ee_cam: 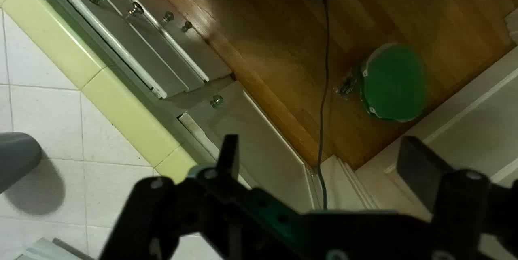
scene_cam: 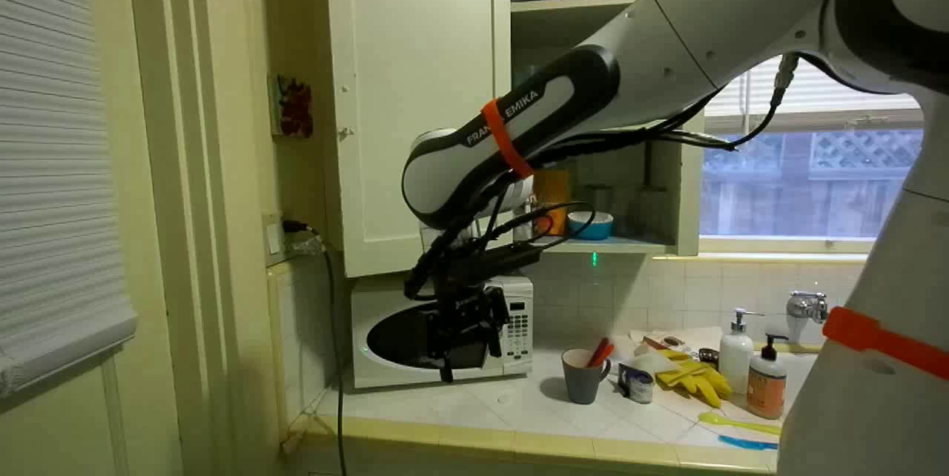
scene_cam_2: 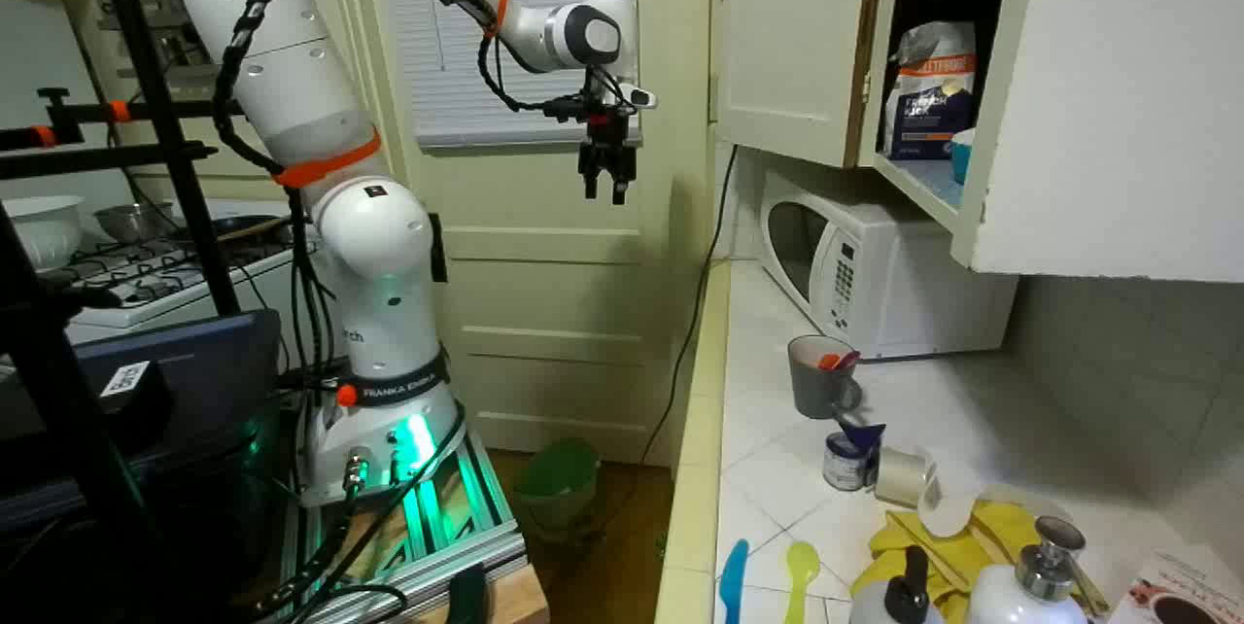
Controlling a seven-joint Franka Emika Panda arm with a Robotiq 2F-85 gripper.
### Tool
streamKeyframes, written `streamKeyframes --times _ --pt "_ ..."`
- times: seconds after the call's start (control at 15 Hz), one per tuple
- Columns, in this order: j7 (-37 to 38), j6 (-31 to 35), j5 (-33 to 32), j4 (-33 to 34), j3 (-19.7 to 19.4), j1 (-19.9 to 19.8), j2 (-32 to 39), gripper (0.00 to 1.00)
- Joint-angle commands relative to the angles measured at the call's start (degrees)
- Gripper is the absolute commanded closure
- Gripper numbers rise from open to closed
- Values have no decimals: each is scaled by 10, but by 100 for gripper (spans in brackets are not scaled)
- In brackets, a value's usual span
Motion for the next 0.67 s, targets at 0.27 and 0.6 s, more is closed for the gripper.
streamKeyframes --times 0.27,0.6 --pt "2 -1 -2 1 -7 8 1 0" --pt "64 15 -21 -11 -21 -20 -2 0"
